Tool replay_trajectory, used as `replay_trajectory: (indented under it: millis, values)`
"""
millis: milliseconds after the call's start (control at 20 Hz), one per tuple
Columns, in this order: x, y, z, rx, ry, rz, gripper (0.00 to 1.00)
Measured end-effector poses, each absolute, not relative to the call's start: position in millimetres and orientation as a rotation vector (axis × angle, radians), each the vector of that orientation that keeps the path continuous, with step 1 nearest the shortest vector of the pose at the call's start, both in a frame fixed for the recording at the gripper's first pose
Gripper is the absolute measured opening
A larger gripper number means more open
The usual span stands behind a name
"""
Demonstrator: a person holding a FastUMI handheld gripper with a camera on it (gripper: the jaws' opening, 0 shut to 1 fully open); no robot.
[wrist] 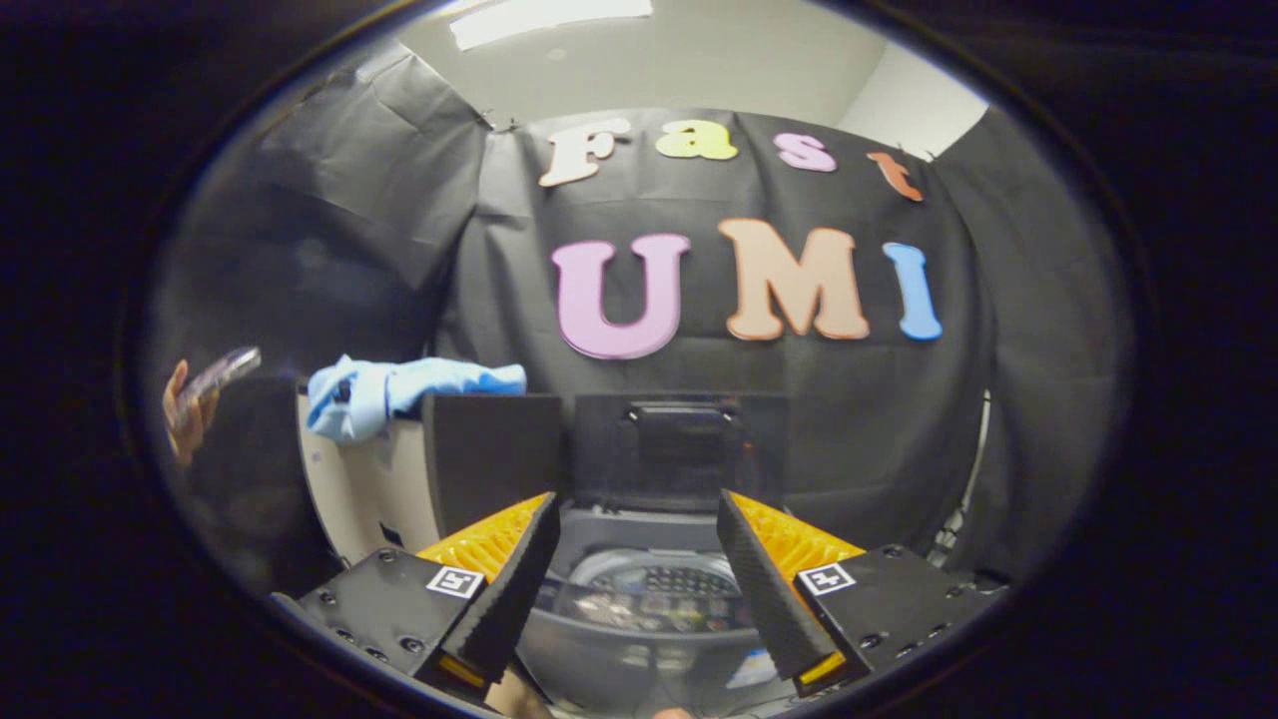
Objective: Put the clothes into the washing machine and then close the washing machine lid.
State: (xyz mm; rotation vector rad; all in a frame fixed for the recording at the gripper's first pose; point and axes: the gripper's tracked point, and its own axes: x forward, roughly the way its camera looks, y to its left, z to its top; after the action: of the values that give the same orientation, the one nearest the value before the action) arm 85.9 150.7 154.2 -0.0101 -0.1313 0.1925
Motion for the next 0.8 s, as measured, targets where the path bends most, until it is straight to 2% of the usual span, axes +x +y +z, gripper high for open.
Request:
replay_trajectory:
  millis: [350,600,800]
  values:
    - [124.3,300.7,226.9,0.016,-0.180,0.470,0.98]
    - [142.8,373.1,226.3,-0.009,-0.154,0.579,0.99]
    - [160.9,408.1,202.6,-0.026,-0.062,0.623,1.00]
